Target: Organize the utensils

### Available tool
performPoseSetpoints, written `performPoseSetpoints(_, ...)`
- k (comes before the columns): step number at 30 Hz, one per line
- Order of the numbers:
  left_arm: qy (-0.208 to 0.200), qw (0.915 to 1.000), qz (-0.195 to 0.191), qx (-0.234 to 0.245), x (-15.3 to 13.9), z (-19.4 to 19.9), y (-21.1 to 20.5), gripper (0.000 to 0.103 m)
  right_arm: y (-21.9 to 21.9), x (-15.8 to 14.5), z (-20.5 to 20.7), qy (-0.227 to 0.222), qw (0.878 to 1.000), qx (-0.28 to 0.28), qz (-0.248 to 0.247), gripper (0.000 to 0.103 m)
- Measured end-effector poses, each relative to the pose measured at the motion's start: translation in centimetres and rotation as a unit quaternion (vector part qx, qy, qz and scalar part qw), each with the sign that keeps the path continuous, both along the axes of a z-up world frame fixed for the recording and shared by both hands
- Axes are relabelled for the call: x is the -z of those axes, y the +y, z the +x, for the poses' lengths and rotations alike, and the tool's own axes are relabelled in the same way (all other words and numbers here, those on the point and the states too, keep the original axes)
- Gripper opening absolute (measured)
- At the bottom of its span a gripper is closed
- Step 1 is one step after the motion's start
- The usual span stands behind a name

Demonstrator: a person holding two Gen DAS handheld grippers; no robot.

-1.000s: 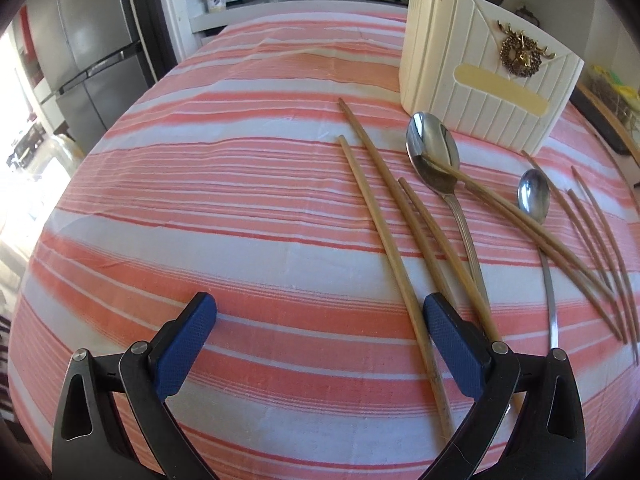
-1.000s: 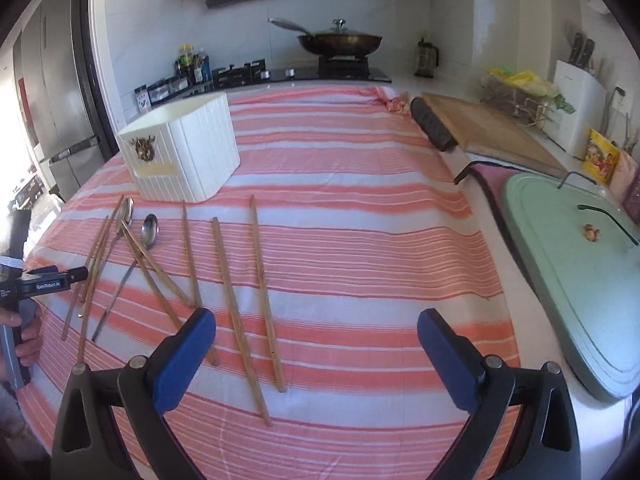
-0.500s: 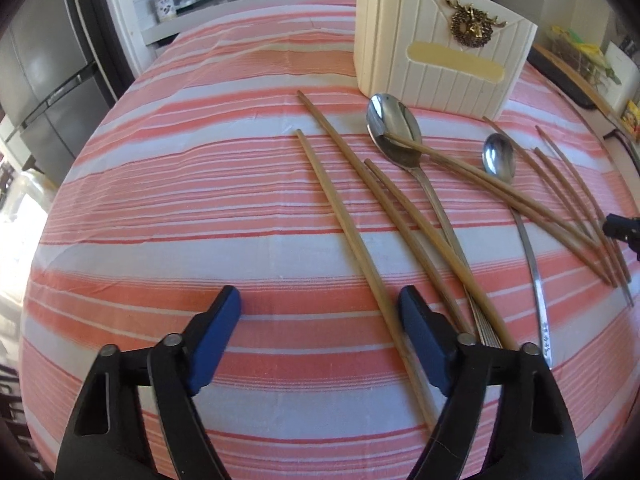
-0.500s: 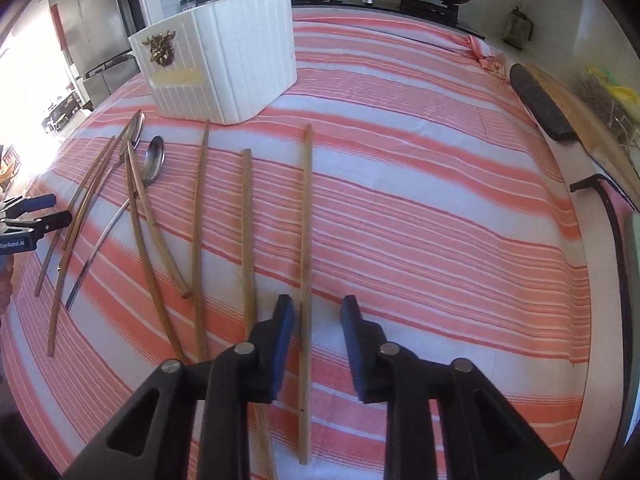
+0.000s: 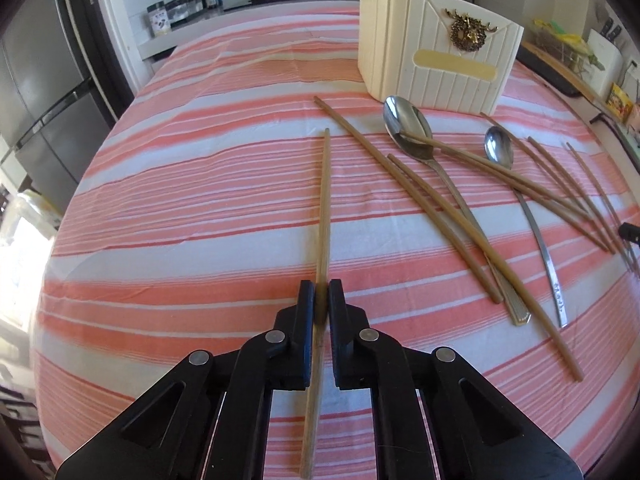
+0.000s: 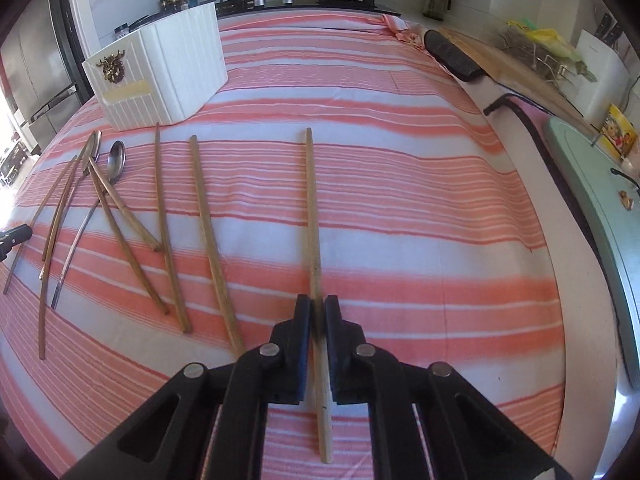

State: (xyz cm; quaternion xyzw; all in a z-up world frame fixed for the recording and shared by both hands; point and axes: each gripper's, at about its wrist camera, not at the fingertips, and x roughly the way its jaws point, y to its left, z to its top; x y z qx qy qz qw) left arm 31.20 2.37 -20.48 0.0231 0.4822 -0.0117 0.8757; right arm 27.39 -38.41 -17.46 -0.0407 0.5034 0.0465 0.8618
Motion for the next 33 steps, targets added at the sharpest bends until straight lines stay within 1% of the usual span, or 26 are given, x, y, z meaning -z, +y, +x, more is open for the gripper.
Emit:
performPoseSetpoints(3, 0.0, 1.0, 0.006, 0.004, 0.1, -0.2, 1.6, 0.01, -0.3, 0.0, -0.6, 0.007, 1.0, 0.004, -0.012, 0.008)
performPoseSetpoints(5, 0.0, 1.0, -0.001, 0.006, 0.1, -0.3, 2.6, 0.01, -0.6, -0.1, -0.8, 0.011, 1.0, 0.005, -0.015, 0.008)
performPoseSetpoints(6, 0.001, 1.0, -0.005, 0.007, 0.2, -0.3, 3.0, 0.016, -0.7, -0.1, -0.9, 0.013, 1.0, 0.003, -0.014, 0.008)
performPoseSetpoints(7, 0.0, 1.0, -0.004, 0.005, 0.2, -0.3, 3.4, 0.022, -0.8, -0.1, -0.9, 0.013, 1.0, 0.003, -0.013, 0.008)
performPoseSetpoints(8, -0.002, 1.0, 0.004, 0.0, 0.2, -0.3, 3.7, 0.043, -0.8, -0.1, -0.9, 0.013, 1.0, 0.002, -0.011, 0.008)
performPoseSetpoints(9, -0.003, 0.9999, 0.013, -0.007, 0.3, -0.2, 4.0, 0.067, -0.7, 0.0, -0.9, 0.015, 1.0, -0.001, -0.01, 0.008)
performPoseSetpoints(10, -0.004, 0.9997, 0.019, -0.013, 0.4, -0.3, 4.2, 0.076, -0.7, 0.0, -0.9, 0.015, 1.0, -0.004, -0.012, 0.009)
performPoseSetpoints(11, -0.004, 0.9997, 0.021, -0.015, 0.6, -0.4, 4.4, 0.082, -0.5, 0.1, -0.8, 0.016, 1.0, -0.008, -0.015, 0.011)
performPoseSetpoints(12, -0.004, 0.9997, 0.017, -0.014, 0.8, -0.4, 4.6, 0.083, -0.4, 0.1, -0.7, 0.017, 1.0, -0.012, -0.019, 0.012)
performPoseSetpoints(13, -0.006, 0.9998, 0.011, -0.014, 0.8, -0.6, 4.8, 0.083, -0.4, 0.1, -0.7, 0.018, 1.0, -0.013, -0.021, 0.016)
performPoseSetpoints(14, -0.006, 0.9998, 0.009, -0.016, 0.9, -0.6, 4.9, 0.087, -0.4, 0.1, -0.6, 0.019, 0.999, -0.013, -0.023, 0.019)
performPoseSetpoints(15, -0.006, 0.9997, 0.01, -0.02, 1.0, -0.6, 5.0, 0.093, -0.4, 0.1, -0.5, 0.02, 0.999, -0.013, -0.025, 0.02)
performPoseSetpoints(17, -0.01, 0.9994, 0.017, -0.028, 1.2, -0.4, 5.2, 0.1, -0.5, 0.2, -0.3, 0.021, 0.999, -0.014, -0.021, 0.022)
performPoseSetpoints(18, -0.011, 0.9993, 0.016, -0.031, 1.3, -0.4, 5.3, 0.102, -0.6, 0.2, -0.3, 0.021, 0.999, -0.015, -0.018, 0.022)
performPoseSetpoints(22, -0.01, 0.9994, -0.003, -0.032, 1.5, -0.3, 5.8, 0.103, -0.9, 0.3, 0.0, 0.018, 1.0, -0.019, -0.007, 0.022)
performPoseSetpoints(24, -0.016, 0.9992, -0.011, -0.034, 1.6, -0.4, 6.0, 0.103, -0.9, 0.3, -0.1, 0.011, 1.0, -0.022, -0.005, 0.022)
performPoseSetpoints(27, -0.017, 0.9992, -0.011, -0.035, 1.6, -0.5, 5.9, 0.103, -0.9, 0.4, -0.2, -0.005, 1.0, -0.024, -0.002, 0.022)
performPoseSetpoints(31, -0.019, 0.999, -0.019, -0.037, 1.6, -0.5, 6.0, 0.103, -1.1, 0.7, -0.7, -0.037, 0.999, -0.024, 0.006, 0.023)
performPoseSetpoints(33, -0.019, 0.999, -0.016, -0.036, 1.6, -0.6, 5.9, 0.103, -1.2, 0.8, -1.0, -0.048, 0.999, -0.024, 0.006, 0.023)
